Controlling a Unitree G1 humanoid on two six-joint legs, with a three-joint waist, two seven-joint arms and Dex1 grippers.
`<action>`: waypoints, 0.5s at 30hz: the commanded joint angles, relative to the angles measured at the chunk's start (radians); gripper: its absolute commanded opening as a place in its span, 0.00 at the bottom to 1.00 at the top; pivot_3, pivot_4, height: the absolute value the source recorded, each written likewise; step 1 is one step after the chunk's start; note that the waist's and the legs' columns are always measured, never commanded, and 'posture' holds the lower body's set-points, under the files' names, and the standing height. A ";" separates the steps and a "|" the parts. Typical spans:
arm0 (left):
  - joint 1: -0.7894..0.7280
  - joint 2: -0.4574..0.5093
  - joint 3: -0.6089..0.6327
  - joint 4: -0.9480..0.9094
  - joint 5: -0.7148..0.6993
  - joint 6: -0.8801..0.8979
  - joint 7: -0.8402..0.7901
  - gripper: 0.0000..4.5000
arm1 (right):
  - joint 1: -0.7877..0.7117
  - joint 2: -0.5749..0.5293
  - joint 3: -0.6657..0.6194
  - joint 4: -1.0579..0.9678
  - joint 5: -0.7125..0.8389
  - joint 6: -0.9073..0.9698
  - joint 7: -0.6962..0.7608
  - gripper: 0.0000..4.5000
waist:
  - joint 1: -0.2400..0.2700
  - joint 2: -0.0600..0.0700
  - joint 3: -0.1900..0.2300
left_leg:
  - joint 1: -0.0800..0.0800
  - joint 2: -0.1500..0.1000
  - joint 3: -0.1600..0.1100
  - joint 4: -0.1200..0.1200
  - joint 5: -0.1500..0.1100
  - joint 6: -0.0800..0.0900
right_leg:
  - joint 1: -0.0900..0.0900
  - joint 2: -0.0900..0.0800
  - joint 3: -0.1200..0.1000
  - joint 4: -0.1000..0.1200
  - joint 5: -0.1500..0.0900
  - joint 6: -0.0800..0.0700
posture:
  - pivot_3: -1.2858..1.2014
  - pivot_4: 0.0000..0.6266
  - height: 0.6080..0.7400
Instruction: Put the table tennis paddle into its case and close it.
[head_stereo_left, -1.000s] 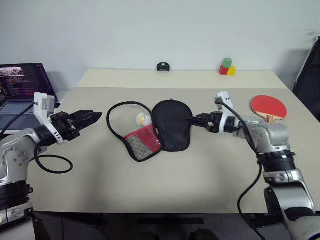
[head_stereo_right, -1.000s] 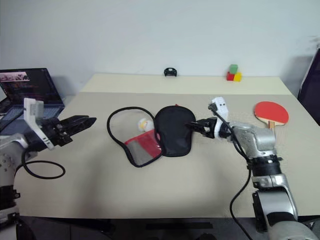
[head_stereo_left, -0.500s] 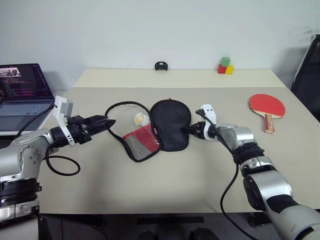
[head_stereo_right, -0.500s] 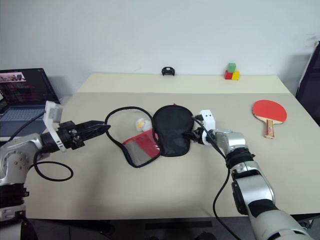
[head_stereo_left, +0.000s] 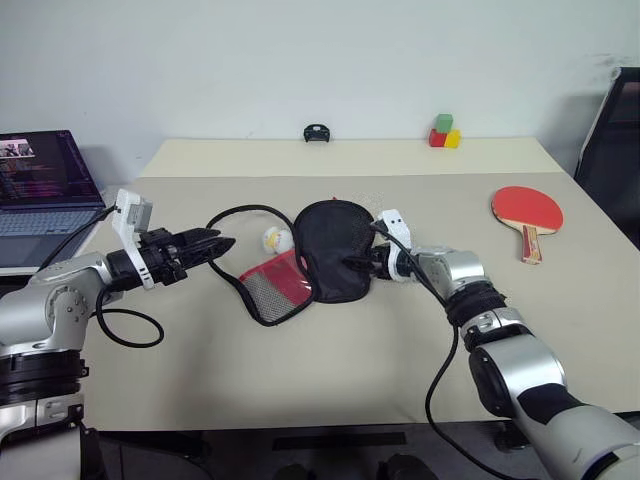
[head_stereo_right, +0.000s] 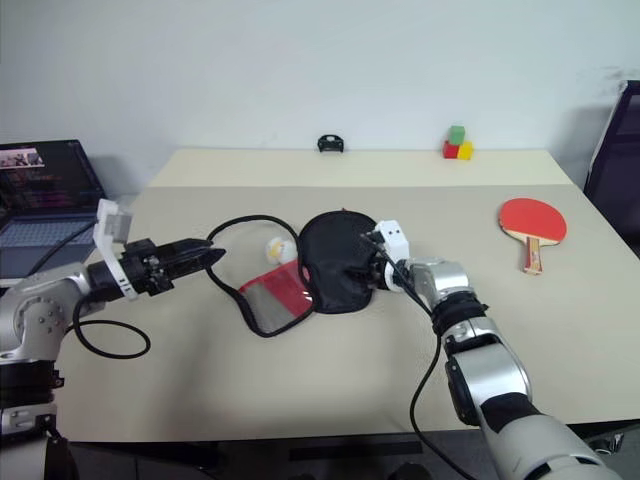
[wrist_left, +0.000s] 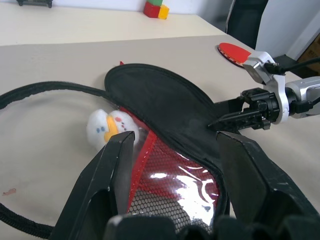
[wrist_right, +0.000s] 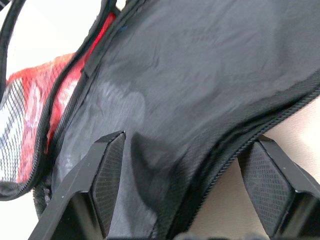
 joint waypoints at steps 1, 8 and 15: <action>-0.014 0.011 0.013 -0.014 0.001 -0.020 -0.006 0.63 | -0.011 0.017 -0.009 -0.022 -0.013 -0.014 -0.016 0.61 | 0.000 0.000 0.000 | 0.000 0.000 0.000 0.000 0.000 0.000 | 0.000 0.000 0.000 0.001 0.000 0.000 | 0.52 0.24 1.00; -0.005 0.012 0.017 -0.022 0.002 -0.022 0.000 0.63 | -0.016 0.041 -0.049 -0.007 -0.002 -0.013 -0.054 0.08 | 0.000 0.000 0.000 | 0.001 0.000 0.000 0.000 0.001 -0.001 | -0.001 0.000 0.000 0.003 0.000 0.000 | 0.52 0.24 1.00; -0.010 0.004 0.004 -0.033 0.004 -0.020 0.001 0.63 | -0.008 0.025 -0.134 -0.047 0.032 0.039 -0.135 0.00 | 0.000 0.000 0.000 | 0.001 0.000 0.000 0.000 0.001 -0.001 | -0.001 0.000 0.000 0.004 0.000 0.000 | 0.52 0.24 1.00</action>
